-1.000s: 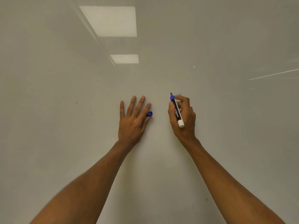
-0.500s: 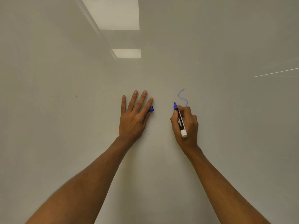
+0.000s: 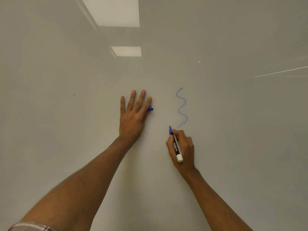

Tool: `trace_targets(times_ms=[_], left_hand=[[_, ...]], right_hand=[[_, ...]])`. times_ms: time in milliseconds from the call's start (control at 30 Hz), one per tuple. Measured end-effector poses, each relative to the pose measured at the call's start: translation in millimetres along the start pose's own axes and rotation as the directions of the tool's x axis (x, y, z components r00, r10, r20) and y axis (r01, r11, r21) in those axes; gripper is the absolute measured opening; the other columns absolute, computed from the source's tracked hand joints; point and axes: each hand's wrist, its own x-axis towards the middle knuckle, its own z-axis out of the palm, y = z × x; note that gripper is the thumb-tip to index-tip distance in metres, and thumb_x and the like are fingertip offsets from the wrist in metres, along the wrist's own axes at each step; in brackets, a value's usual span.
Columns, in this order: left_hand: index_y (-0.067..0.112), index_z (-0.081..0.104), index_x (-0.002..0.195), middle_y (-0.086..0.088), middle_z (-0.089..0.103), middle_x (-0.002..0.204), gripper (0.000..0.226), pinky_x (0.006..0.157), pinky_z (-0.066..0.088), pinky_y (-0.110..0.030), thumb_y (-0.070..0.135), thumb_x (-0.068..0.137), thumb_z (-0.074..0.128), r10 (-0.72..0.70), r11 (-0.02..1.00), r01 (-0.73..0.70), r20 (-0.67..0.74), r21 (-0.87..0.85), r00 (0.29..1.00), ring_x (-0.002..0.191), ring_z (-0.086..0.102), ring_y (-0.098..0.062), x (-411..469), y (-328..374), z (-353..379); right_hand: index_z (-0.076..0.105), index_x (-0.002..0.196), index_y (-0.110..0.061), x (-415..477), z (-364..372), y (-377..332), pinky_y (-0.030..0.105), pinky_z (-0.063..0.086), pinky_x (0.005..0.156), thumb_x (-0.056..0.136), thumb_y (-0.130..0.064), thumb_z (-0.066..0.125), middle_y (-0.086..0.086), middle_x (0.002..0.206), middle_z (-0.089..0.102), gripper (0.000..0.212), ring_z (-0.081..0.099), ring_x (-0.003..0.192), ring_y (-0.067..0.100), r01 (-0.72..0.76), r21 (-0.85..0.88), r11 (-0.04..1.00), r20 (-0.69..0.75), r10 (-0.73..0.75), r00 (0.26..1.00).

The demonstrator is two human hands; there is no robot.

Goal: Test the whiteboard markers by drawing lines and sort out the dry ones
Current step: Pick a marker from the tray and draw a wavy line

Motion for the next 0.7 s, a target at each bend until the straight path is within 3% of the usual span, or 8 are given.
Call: trace_targets(times_ms=[100, 233, 367, 467, 533, 600, 700], left_hand=[[0.017, 0.038, 0.149, -0.010, 0.029, 0.157, 0.048, 0.118, 0.014, -0.059, 0.035, 0.106, 0.033, -0.007, 1.000, 0.007, 0.048, 0.008, 0.999, 0.147, 0.021, -0.035, 1, 2, -5], [0.016, 0.042, 0.147, -0.011, 0.032, 0.156, 0.046, 0.117, 0.017, -0.058, 0.035, 0.105, 0.034, -0.038, 0.999, 0.038, 0.046, -0.001, 0.998, 0.145, 0.025, -0.035, -4, 14, -14], [0.013, 0.048, 0.143, -0.013, 0.034, 0.155, 0.043, 0.117, 0.018, -0.058, 0.029, 0.102, 0.050, 0.038, 0.999, -0.037, 0.029, -0.026, 0.999, 0.145, 0.027, -0.035, -29, 27, -18], [0.012, 0.050, 0.142, -0.013, 0.035, 0.154, 0.045, 0.117, 0.018, -0.057, 0.028, 0.100, 0.055, 0.084, 0.996, -0.082, 0.045, -0.045, 0.995, 0.144, 0.028, -0.035, -50, 39, -18], [0.012, 0.050, 0.142, -0.013, 0.035, 0.154, 0.045, 0.118, 0.018, -0.057, 0.027, 0.100, 0.055, 0.107, 0.993, -0.104, 0.062, -0.058, 0.992, 0.144, 0.028, -0.034, -64, 47, -19], [0.013, 0.050, 0.142, -0.013, 0.035, 0.154, 0.046, 0.118, 0.017, -0.056, 0.027, 0.099, 0.058, 0.120, 0.991, -0.115, 0.078, -0.068, 0.990, 0.144, 0.029, -0.034, -76, 54, -18], [0.013, 0.051, 0.141, -0.012, 0.036, 0.154, 0.047, 0.117, 0.018, -0.057, 0.025, 0.097, 0.061, 0.111, 0.990, -0.101, 0.100, -0.096, 0.989, 0.144, 0.029, -0.034, -93, 69, -17]], right_hand=[[0.060, 0.091, -0.009, -4, -3, 2, 0.037, 0.044, 0.050, 0.091, -0.021, 0.050, 0.000, 0.061, 0.051, 0.016, 0.043, 0.050, 0.014, 0.137, -0.038, 0.990, 0.162, -0.129, 0.978], [0.052, 0.109, -0.012, -1, -23, 1, 0.022, 0.040, 0.054, 0.089, -0.028, 0.052, 0.001, 0.067, 0.058, 0.026, 0.041, 0.056, 0.010, 0.172, -0.033, 0.985, 0.140, -0.166, 0.976], [0.051, 0.113, -0.018, -7, -35, 13, 0.022, 0.037, 0.058, 0.093, -0.026, 0.050, 0.005, 0.089, 0.063, 0.022, 0.044, 0.063, 0.010, 0.285, -0.074, 0.956, 0.218, -0.263, 0.940], [0.052, 0.129, -0.014, -18, -42, 24, 0.017, 0.038, 0.065, 0.092, -0.016, 0.035, 0.009, 0.111, 0.060, 0.040, 0.056, 0.069, 0.018, 0.238, -0.066, 0.969, 0.334, -0.203, 0.920], [0.052, 0.132, -0.012, -28, -49, 25, 0.022, 0.048, 0.069, 0.093, -0.013, 0.031, 0.010, 0.120, 0.056, 0.044, 0.059, 0.078, 0.021, 0.199, -0.033, 0.979, 0.372, -0.173, 0.912], [0.055, 0.128, -0.010, -38, -55, 24, 0.027, 0.053, 0.073, 0.095, -0.016, 0.033, 0.010, 0.121, 0.054, 0.041, 0.060, 0.088, 0.023, 0.132, 0.032, 0.991, 0.383, -0.134, 0.914], [0.060, 0.113, -0.007, -49, -66, 27, 0.015, 0.048, 0.074, 0.097, -0.024, 0.042, 0.008, 0.108, 0.055, 0.030, 0.061, 0.086, 0.018, 0.047, 0.067, 0.997, 0.413, -0.071, 0.908]])
